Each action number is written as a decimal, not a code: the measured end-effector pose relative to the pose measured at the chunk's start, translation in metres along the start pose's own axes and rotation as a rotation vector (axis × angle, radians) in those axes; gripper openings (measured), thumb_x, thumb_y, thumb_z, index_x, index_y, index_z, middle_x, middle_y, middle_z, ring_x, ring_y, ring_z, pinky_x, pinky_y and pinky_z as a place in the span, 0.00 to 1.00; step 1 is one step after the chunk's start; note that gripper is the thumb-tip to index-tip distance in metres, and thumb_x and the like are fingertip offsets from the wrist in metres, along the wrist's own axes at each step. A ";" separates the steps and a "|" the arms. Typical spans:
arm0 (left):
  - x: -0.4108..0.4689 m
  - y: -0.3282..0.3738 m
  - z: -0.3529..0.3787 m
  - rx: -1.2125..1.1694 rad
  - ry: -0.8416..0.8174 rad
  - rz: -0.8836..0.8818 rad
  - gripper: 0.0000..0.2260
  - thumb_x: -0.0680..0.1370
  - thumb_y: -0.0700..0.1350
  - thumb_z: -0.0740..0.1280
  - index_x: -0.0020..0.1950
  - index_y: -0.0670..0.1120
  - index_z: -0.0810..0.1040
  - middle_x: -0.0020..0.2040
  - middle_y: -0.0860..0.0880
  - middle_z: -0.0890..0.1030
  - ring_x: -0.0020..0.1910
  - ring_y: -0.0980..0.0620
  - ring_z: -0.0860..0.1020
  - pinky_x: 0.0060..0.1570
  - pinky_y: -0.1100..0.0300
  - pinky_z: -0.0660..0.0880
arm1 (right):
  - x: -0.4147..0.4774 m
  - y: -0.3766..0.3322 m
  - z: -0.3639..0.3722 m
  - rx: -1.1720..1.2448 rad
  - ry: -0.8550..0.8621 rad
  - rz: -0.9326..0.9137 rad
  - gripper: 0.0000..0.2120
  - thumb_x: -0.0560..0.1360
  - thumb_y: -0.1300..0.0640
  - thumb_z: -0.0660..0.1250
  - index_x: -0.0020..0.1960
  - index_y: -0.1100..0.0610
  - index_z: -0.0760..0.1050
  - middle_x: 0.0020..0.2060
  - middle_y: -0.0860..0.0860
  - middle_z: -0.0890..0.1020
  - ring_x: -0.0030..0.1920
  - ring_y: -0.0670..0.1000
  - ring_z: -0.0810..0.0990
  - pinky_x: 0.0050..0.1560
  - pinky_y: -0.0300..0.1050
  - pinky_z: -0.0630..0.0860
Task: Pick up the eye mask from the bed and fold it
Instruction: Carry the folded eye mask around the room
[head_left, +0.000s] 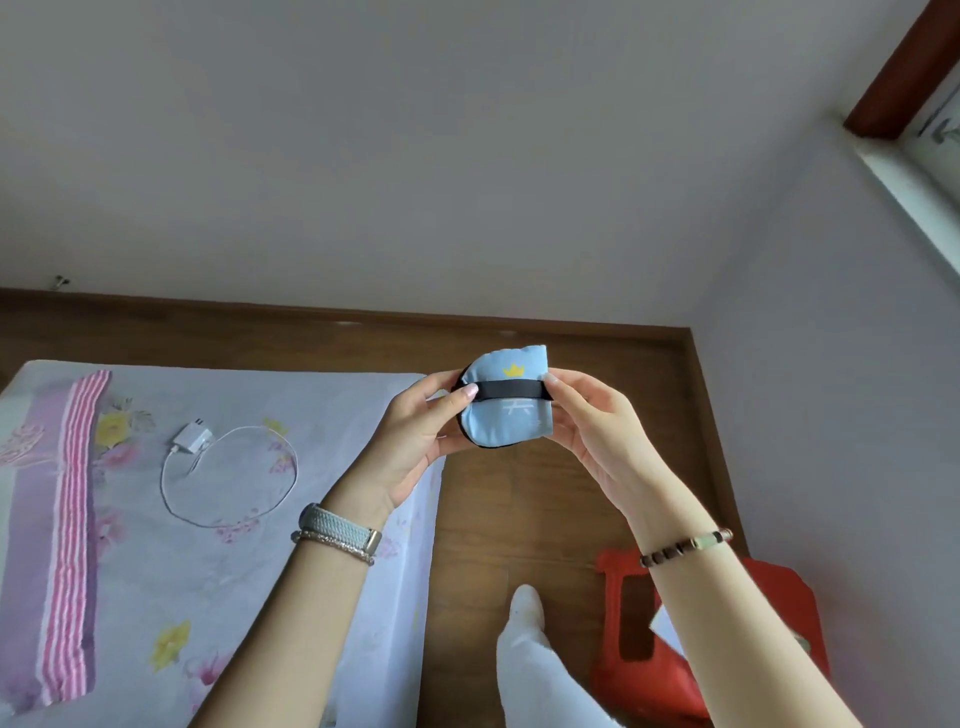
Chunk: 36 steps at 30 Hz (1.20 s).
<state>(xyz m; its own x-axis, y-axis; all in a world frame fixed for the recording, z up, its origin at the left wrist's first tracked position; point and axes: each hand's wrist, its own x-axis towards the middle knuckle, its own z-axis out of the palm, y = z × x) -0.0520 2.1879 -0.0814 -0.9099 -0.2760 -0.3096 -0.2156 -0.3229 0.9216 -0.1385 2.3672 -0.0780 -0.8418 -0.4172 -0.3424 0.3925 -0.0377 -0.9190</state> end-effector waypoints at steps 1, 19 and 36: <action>0.016 0.005 0.001 -0.006 0.007 0.006 0.10 0.79 0.41 0.67 0.60 0.46 0.81 0.52 0.46 0.84 0.47 0.49 0.84 0.45 0.54 0.81 | 0.018 -0.008 -0.001 -0.006 -0.005 0.006 0.11 0.80 0.56 0.66 0.58 0.61 0.81 0.52 0.59 0.86 0.51 0.56 0.86 0.49 0.47 0.83; 0.267 0.087 -0.061 -0.150 0.163 0.069 0.12 0.79 0.40 0.66 0.61 0.44 0.80 0.58 0.45 0.84 0.57 0.47 0.83 0.50 0.52 0.81 | 0.304 -0.102 0.059 -0.072 -0.197 0.089 0.13 0.80 0.57 0.65 0.59 0.65 0.78 0.49 0.58 0.86 0.46 0.52 0.86 0.45 0.42 0.83; 0.459 0.196 -0.170 -0.322 0.376 0.086 0.10 0.78 0.41 0.67 0.58 0.46 0.81 0.55 0.45 0.85 0.53 0.48 0.85 0.45 0.56 0.82 | 0.552 -0.177 0.191 -0.147 -0.382 0.181 0.11 0.80 0.57 0.65 0.58 0.62 0.79 0.47 0.55 0.87 0.46 0.52 0.87 0.44 0.43 0.83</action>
<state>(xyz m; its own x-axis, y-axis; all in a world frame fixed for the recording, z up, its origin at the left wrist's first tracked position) -0.4511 1.8439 -0.0827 -0.7160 -0.6021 -0.3533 0.0289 -0.5312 0.8467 -0.6021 1.9699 -0.0674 -0.5567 -0.7115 -0.4288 0.4405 0.1849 -0.8785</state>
